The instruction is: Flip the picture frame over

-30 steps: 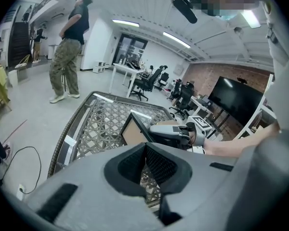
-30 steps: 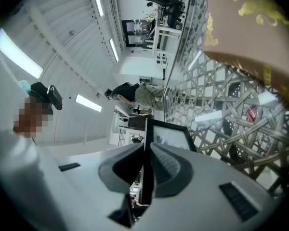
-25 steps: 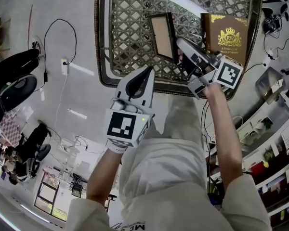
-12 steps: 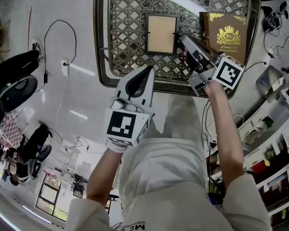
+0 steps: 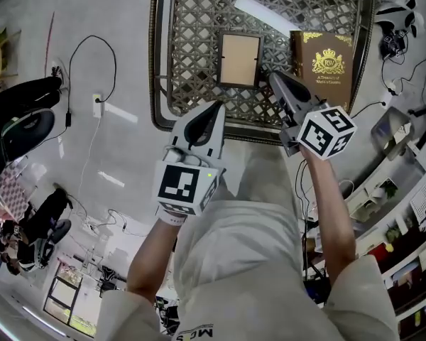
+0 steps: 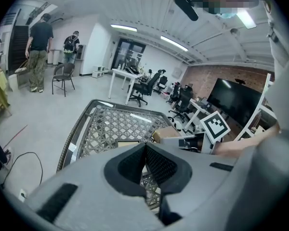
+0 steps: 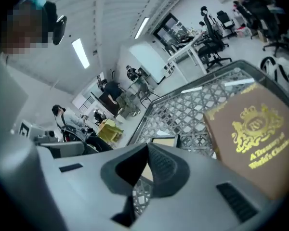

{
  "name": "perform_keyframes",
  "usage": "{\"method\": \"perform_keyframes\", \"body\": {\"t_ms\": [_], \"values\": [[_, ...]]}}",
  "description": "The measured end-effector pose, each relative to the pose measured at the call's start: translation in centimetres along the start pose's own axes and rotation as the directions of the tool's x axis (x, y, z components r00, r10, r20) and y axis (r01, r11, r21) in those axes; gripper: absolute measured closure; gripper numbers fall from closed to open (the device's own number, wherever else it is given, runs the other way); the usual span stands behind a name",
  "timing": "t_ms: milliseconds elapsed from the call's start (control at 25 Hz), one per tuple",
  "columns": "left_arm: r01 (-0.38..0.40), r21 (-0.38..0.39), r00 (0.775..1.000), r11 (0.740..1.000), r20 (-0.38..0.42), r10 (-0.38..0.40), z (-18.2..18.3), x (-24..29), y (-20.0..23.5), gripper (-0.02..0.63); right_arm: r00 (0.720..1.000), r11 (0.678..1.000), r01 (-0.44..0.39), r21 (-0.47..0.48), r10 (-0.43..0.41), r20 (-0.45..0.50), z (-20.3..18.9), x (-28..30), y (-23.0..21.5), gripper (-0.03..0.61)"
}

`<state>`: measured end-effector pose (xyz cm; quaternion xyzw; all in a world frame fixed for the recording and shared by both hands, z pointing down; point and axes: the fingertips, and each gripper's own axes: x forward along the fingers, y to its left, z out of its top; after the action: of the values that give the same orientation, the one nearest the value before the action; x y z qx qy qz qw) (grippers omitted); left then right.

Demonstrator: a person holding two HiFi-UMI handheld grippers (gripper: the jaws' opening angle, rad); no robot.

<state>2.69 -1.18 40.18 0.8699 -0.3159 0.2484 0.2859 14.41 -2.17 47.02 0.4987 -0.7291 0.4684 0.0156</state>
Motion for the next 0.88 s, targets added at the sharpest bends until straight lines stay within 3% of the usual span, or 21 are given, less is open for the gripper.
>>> {"method": "perform_keyframes", "body": {"t_ms": [200,440,680,880], "values": [[-0.026,0.004,0.999,1.000,0.047,0.026,2.2,-2.1,-0.4,0.589,0.997,0.981,0.066,-0.183,-0.073,-0.029,0.8,-2.5,2.4,0.563],[-0.060,0.007,0.993,0.998,0.102,0.059,4.6,-5.1,-1.1,0.589,0.995,0.941,0.100,-0.323,-0.102,0.008,3.6,-5.8,6.2,0.561],[-0.099,0.004,0.981,0.995,0.170,0.097,7.3,-9.0,-2.1,0.589,0.995,0.917,0.098,-0.386,-0.080,0.062,6.8,-9.1,10.7,0.563],[-0.132,-0.021,0.964,0.991,0.228,0.133,8.8,-11.7,-2.9,0.589,0.992,0.926,0.088,-0.366,-0.050,0.113,8.5,-11.1,13.3,0.563]]}}
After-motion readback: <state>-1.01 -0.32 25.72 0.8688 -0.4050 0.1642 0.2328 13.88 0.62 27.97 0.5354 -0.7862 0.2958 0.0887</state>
